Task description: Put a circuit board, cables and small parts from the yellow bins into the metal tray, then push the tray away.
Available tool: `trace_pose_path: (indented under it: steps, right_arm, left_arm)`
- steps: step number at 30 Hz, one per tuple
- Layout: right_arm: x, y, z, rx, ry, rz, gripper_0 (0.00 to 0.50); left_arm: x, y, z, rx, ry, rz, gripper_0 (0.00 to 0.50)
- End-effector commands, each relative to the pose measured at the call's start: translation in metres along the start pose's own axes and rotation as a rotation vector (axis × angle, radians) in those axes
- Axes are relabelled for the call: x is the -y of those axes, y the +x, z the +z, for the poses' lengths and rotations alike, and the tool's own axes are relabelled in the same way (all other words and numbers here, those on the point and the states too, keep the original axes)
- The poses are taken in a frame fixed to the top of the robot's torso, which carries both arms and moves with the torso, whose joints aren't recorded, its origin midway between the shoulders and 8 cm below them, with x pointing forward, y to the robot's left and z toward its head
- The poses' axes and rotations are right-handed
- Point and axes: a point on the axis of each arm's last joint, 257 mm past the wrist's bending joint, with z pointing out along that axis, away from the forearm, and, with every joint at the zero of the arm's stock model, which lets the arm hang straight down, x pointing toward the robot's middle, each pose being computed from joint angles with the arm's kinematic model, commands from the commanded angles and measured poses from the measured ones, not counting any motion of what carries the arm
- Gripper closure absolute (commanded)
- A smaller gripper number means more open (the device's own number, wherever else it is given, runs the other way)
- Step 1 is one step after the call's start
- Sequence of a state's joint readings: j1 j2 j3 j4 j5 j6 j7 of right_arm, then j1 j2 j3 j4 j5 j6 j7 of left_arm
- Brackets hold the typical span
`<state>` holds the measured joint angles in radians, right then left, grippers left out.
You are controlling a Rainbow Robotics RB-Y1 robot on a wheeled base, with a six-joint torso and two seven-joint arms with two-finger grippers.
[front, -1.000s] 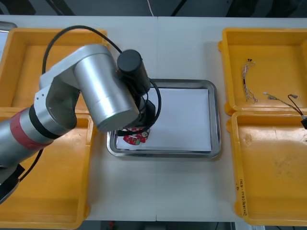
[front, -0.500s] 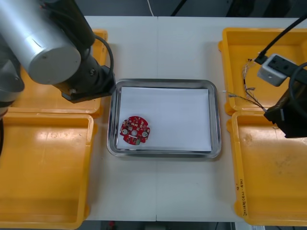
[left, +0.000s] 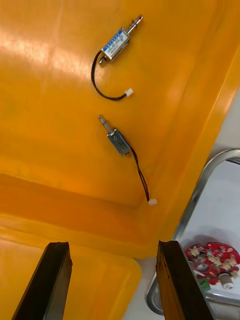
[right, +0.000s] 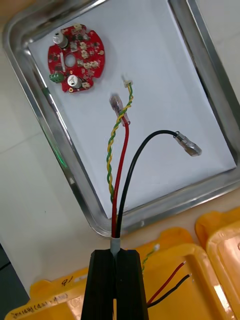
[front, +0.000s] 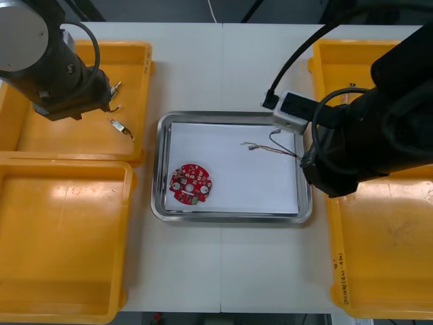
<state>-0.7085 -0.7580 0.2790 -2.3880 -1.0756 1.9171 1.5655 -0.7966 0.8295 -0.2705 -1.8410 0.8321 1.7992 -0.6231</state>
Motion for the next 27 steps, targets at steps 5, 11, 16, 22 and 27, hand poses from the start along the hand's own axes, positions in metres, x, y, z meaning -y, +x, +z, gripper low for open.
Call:
trace_pose_path:
  steps: [5, 11, 16, 22, 27]
  right_arm:
    - [-0.011, -0.024, 0.029, -0.032, 0.042, -0.303, 0.500]
    - [-0.013, -0.024, 0.057, -0.090, 0.041, -0.398, 0.500]
    - [-0.012, -0.011, 0.078, -0.161, 0.029, -0.415, 0.500]
    - [-0.007, -0.013, 0.101, -0.167, 0.054, -0.416, 0.500]
    - [0.000, -0.014, 0.120, -0.161, 0.072, -0.400, 0.500]
  left_arm:
    - [-0.017, -0.067, -0.011, 0.114, 0.049, 0.108, 0.000]
    - [-0.017, -0.090, -0.006, 0.134, 0.080, 0.223, 0.000]
    - [-0.011, -0.103, -0.001, 0.150, 0.104, 0.313, 0.000]
    - [-0.001, -0.120, 0.020, 0.184, 0.113, 0.412, 0.000]
    - [0.008, -0.135, 0.038, 0.227, 0.116, 0.473, 0.000]
